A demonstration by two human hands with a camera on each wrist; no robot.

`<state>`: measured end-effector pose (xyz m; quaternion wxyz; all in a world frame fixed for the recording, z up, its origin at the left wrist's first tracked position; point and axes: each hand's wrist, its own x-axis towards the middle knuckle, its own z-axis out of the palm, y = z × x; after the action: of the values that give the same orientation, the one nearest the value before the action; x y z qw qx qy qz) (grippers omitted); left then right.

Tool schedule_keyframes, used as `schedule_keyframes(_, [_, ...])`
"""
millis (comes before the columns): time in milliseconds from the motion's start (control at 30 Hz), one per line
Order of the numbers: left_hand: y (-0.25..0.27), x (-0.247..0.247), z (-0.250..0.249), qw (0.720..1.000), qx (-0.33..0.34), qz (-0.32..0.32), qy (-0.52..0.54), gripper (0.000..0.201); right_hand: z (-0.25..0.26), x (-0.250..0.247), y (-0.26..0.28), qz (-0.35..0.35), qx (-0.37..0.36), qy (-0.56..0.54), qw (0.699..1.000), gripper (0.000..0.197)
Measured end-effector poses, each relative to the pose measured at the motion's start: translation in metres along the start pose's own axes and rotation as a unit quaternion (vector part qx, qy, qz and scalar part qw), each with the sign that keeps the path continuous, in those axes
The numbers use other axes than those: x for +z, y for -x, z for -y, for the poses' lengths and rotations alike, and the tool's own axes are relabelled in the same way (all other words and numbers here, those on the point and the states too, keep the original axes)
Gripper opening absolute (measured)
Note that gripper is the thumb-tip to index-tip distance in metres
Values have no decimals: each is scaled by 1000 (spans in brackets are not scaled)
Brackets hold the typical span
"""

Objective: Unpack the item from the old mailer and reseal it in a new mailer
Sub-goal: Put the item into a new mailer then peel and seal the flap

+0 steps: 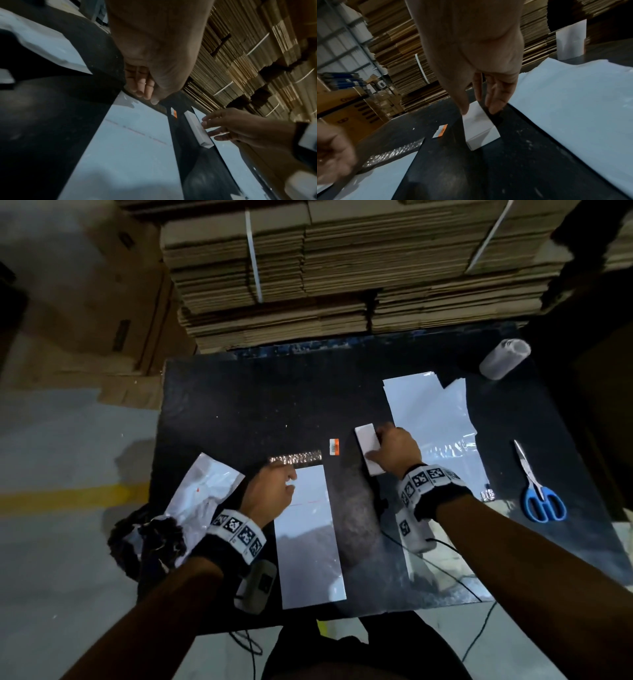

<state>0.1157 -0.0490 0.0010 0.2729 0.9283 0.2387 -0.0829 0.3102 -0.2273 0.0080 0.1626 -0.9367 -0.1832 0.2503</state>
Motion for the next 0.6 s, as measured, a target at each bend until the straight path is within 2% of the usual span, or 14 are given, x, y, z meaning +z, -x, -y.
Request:
schedule_keyframes(33, [2, 3, 2, 1000, 4, 3, -19, 19, 2, 2, 0, 19, 11, 6, 1000, 67])
schedule_keyframes(100, [4, 6, 4, 999, 4, 5, -53, 30, 7, 7, 0, 45, 16, 27, 999, 83])
schedule_keyframes(167, [3, 7, 6, 997, -5, 12, -79, 45, 9, 11, 3, 60, 3, 47, 997, 92])
schedule_keyframes(233, [2, 7, 6, 995, -5, 19, -97, 55, 7, 14, 8, 59, -8, 43, 997, 93])
schedule_keyframes(367, [1, 5, 6, 994, 13, 18, -104, 54, 1, 16, 20, 3, -22, -76, 997, 99])
schedule_keyframes(433, [3, 5, 7, 992, 46, 16, -120, 52, 4, 16, 29, 1, -37, -130, 991, 106])
schedule_keyframes(500, [6, 6, 9, 988, 86, 18, -129, 51, 11, 18, 39, 24, -68, -154, 985, 103])
schedule_keyframes(600, [8, 6, 10, 981, 129, 25, -141, 52, 25, 30, 49, 32, -96, -183, 978, 73])
